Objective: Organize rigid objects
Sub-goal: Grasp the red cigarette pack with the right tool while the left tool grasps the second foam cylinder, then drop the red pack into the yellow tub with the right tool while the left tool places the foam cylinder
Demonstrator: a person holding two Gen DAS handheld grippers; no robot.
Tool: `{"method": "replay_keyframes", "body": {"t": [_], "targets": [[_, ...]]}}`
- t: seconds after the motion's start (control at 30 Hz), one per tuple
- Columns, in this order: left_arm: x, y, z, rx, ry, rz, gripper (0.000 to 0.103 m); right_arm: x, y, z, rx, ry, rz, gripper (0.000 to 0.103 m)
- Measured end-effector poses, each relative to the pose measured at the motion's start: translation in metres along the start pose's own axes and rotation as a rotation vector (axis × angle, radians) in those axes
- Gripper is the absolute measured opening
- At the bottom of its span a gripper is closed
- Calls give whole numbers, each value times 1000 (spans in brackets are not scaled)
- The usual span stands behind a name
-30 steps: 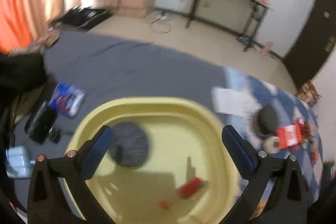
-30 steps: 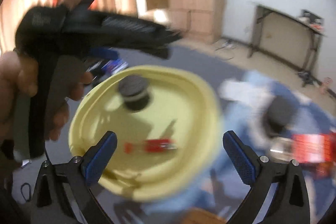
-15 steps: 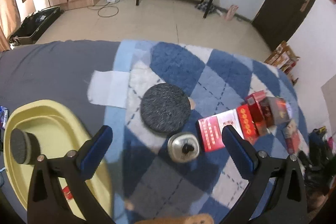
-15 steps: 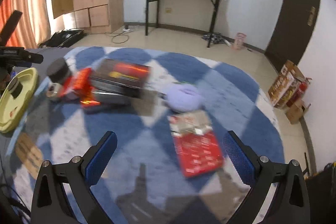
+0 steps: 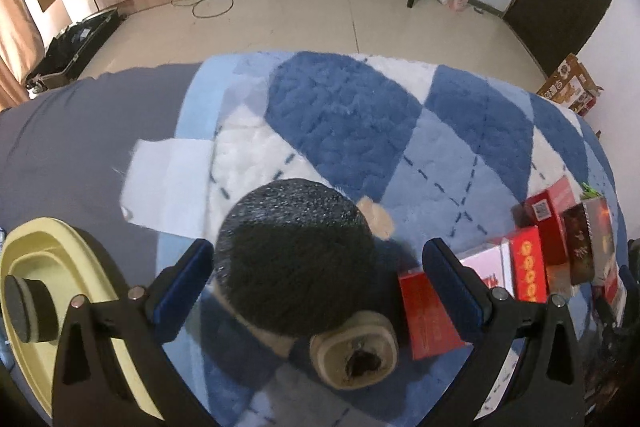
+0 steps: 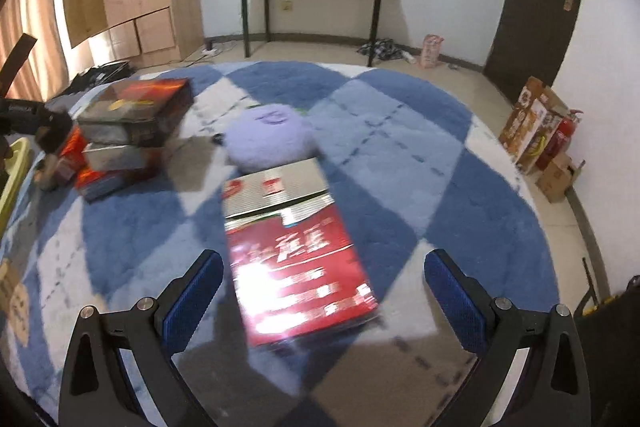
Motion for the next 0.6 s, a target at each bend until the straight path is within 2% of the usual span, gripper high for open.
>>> {"method": "replay_keyframes", "body": {"t": [0.07,0.1,0.13,0.17,0.2,0.27,0.37,0.47,0.6], "targets": [[4,-3,3,11,6,-6,101,14,3,1,3,-4,16,101],[5,-5,4,22,1,2,95,19,2,-1,10,-2,34,99],[5,-4,5,29,-5,23,79,23,4,-4,15,-3,59,85],[3,-3,6,32,-14,56,68,26,5,-6,8,-3,59,72],[1,-1,7,33,-25,67,68,25,9,-6,-10,-7,54,65],[-7,0,6,13,-31,-2,68,24,12,-5,-35,-16,60,61],[-32,8,0,-4,-67,-10,68,18,12,-3,-45,-41,88,58],[-80,25,-15,-16,-142,-33,68,-1,17,-2,-113,-86,75,57],[-148,79,-57,-88,-219,-61,68,-36,21,4,-129,-160,87,57]]}}
Point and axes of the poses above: each gripper's, at about its wrist camera, not at the fingertips, and x roughly the way its jaws point, y to its left, z to its top, the point moved 7 cm from there along x, roughly the way its jaws point, and after that the axes turned 11 degrees about y, right-handed, at the moved point
